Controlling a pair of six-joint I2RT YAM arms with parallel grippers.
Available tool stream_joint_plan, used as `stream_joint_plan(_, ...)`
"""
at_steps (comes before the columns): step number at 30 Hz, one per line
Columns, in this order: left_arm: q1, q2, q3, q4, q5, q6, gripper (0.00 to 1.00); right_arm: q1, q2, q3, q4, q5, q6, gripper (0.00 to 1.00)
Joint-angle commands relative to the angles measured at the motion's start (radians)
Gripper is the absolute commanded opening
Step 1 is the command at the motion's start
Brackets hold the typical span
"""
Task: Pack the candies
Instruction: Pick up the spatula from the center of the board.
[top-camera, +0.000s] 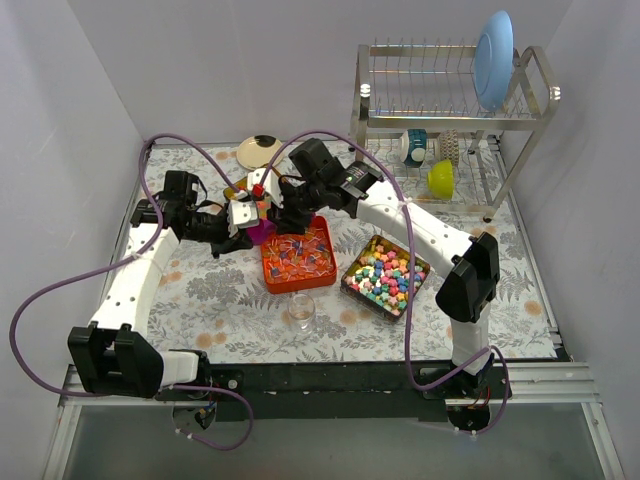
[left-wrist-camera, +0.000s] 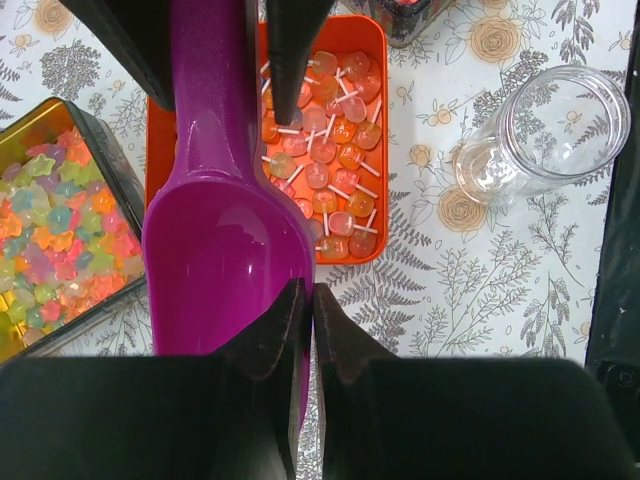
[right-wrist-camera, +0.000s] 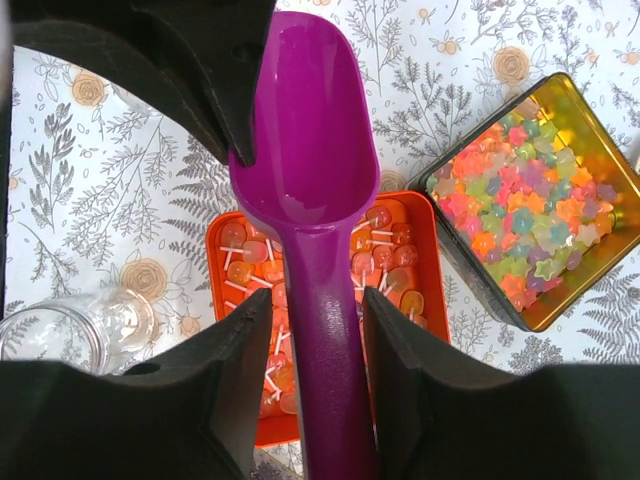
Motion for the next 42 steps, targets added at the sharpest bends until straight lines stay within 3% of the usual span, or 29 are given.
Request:
stream_joint_plan(1,-0.002,-0.061,0.007,0.059,0.04,-0.012,0.0,-0.01,-0.026,-0.004,-0.011,0.005,0.002,0.44)
stream_joint_plan(5,-0.002,-0.07,-0.003,0.094,0.041,-0.039,0.0,-0.01,-0.021,-0.007,-0.023,-0.007,-0.012,0.27)
stream_joint_plan(8,-0.002,-0.077,-0.015,0.133,0.038,-0.069,0.0,-0.01,-0.027,-0.016,-0.032,-0.015,-0.024,0.21)
stream_joint_plan(15,0.001,-0.074,-0.01,0.223,0.053,-0.142,0.0,-0.01,-0.058,-0.089,-0.027,-0.011,-0.034,0.27)
stream_joint_plan(18,0.001,-0.069,-0.01,0.237,0.06,-0.161,0.0,-0.014,-0.058,-0.091,-0.029,-0.027,-0.035,0.12)
stream_joint_plan(19,0.003,-0.069,-0.012,0.24,0.06,-0.165,0.0,-0.015,-0.057,-0.088,-0.027,-0.031,-0.035,0.02)
stream_joint_plan(22,0.003,-0.08,-0.025,0.292,0.05,-0.232,0.0,-0.024,-0.063,-0.083,-0.032,-0.027,-0.035,0.01)
stream_joint_plan(24,0.001,-0.101,-0.053,0.37,0.03,-0.283,0.12,-0.038,-0.077,-0.093,-0.029,-0.026,-0.035,0.01)
stream_joint_plan(25,0.001,-0.112,-0.061,0.395,0.026,-0.323,0.24,-0.059,-0.096,-0.097,-0.034,-0.026,-0.034,0.01)
stream_joint_plan(29,0.003,-0.141,-0.09,0.489,0.018,-0.403,0.4,-0.133,-0.173,-0.146,-0.052,-0.024,-0.043,0.01)
stream_joint_plan(38,0.02,-0.087,-0.075,0.722,0.076,-0.762,0.57,-0.251,-0.452,-0.364,-0.126,0.023,-0.095,0.01)
stream_joint_plan(41,0.021,-0.051,-0.099,0.783,0.105,-0.912,0.58,-0.279,-0.526,-0.412,-0.147,0.037,-0.089,0.01)
stream_joint_plan(42,0.02,-0.038,-0.107,0.833,0.109,-1.04,0.6,-0.282,-0.544,-0.425,-0.126,0.042,-0.074,0.01)
